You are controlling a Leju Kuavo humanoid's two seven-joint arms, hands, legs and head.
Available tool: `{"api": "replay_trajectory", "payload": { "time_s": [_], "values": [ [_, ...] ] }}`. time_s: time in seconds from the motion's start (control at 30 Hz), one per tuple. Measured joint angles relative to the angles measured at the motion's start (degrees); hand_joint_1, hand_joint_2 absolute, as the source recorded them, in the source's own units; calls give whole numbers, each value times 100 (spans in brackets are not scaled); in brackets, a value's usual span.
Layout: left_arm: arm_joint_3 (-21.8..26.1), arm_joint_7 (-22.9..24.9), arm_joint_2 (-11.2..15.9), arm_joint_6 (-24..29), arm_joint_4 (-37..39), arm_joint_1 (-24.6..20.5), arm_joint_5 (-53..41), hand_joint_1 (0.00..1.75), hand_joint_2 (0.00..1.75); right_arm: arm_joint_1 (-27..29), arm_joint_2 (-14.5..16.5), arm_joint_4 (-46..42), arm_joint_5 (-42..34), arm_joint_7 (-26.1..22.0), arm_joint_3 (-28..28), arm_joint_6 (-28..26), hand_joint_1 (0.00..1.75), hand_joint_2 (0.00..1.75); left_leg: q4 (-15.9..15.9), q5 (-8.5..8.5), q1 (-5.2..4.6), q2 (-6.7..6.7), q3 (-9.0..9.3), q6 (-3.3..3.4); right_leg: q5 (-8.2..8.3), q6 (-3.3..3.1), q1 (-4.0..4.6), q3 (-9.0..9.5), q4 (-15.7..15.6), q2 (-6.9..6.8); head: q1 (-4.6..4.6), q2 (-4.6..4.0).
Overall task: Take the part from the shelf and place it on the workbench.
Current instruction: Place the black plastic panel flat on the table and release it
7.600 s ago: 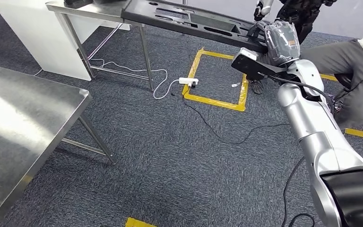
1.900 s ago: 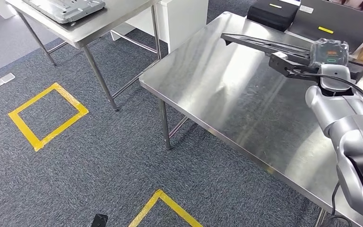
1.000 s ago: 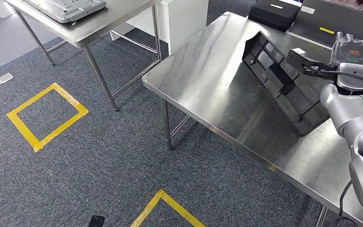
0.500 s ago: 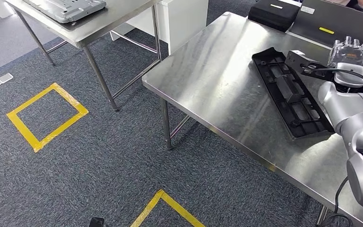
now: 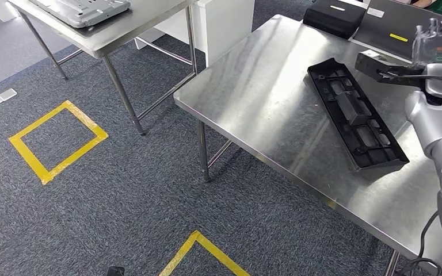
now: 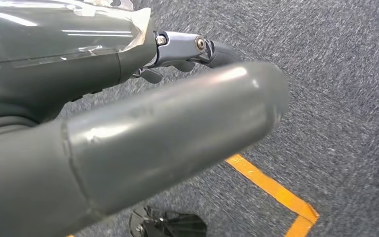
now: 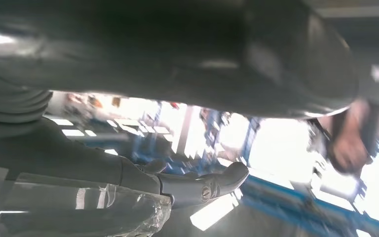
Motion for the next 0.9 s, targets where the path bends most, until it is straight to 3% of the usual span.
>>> {"api": "replay_trajectory", "payload": {
  "time_s": [0.1, 0.2, 0.27, 0.33, 0.4, 0.43, 0.47, 0.53, 0.6, 0.67, 0.77, 0.83, 0.9],
  "values": [
    [92, -32, -61, 6, 0, 9, 78, 0, 0, 110, -545, -522, -265, -365, -16, -72, 0, 0, 12, -3, 5, -36, -5, 10, -6, 5, -11, 0, -7, -36, -1, 0],
    [204, -50, -122, 18, 0, 49, 166, 0, 0, 605, -1452, -1562, -965, -587, -151, 51, 0, 0, 18, -16, 13, -76, -8, 29, -23, 23, -8, 24, -19, -76, 1, 0],
    [274, -74, -153, 27, 0, 79, 220, 0, 0, 1239, -2137, -2369, -1522, -539, -324, 23, 0, 0, 20, -33, 14, -86, 4, 49, -32, 34, 0, 47, -34, -84, -4, 0],
    [333, -89, -191, 28, 0, 94, 248, 0, 0, 2370, -2839, -3258, -1937, -347, -704, -250, 0, 0, 22, -56, 28, -117, 29, 71, -54, 51, 28, 102, -58, -113, -4, 0],
    [379, -86, -235, 26, 0, 118, 246, 0, 0, 4173, -3397, -4256, -1975, -282, -1546, -590, 0, 0, 22, -104, 58, -164, 61, 80, -87, 56, 76, 205, -98, -154, 14, 0],
    [396, -80, -255, 26, 1, 131, 242, 0, 0, 5150, -3515, -4761, -1858, -402, -2121, -643, 0, 0, 22, -144, 68, -180, 76, 79, -107, 47, 94, 258, -115, -169, 38, 0],
    [410, -74, -272, 26, 1, 139, 236, 0, 0, 6039, -3516, -5253, -1745, -608, -2783, -593, 0, 0, 22, -171, 71, -180, 94, 86, -122, 43, 102, 293, -128, -167, 36, 0],
    [435, -66, -295, 26, 2, 134, 229, 0, 0, 7418, -3210, -6168, -1576, -1257, -4359, -208, 0, 0, 22, -196, 60, -173, 124, 96, -152, 41, 83, 313, -132, -165, 31, 0],
    [471, -68, -303, 33, 2, 133, 234, 0, 0, 8193, -2687, -7027, -1445, -2104, -6161, 355, 0, 0, 21, -185, 56, -181, 151, 96, -166, 42, 59, 303, -130, -178, 23, 0],
    [524, -77, -305, 52, 2, 161, 265, 0, 0, 8423, -2044, -7822, -1274, -3078, -7775, 928, 0, 0, 19, -187, 63, -178, 168, 84, -172, 34, 52, 295, -128, -180, 25, 0],
    [596, -85, -316, 68, 2, 173, 298, 0, 0, 8464, -1152, -8757, -1012, -4199, -9445, 1472, 0, 0, 18, -209, 61, -139, 178, 61, -180, 25, 51, 292, -127, -137, 21, 0],
    [632, -91, -322, 84, 2, 166, 320, 0, 0, 8386, -709, -9165, -781, -4526, -10187, 1603, 0, 0, 17, -227, 58, -99, 192, 50, -187, 20, 48, 292, -128, -98, 21, 0],
    [682, -101, -330, 101, 2, 163, 358, 0, 0, 8329, -302, -9482, -411, -4543, -10722, 1582, 0, 0, 16, -248, 61, -61, 217, 39, -199, 12, 51, 280, -129, -63, 24, 0]
  ]
}}
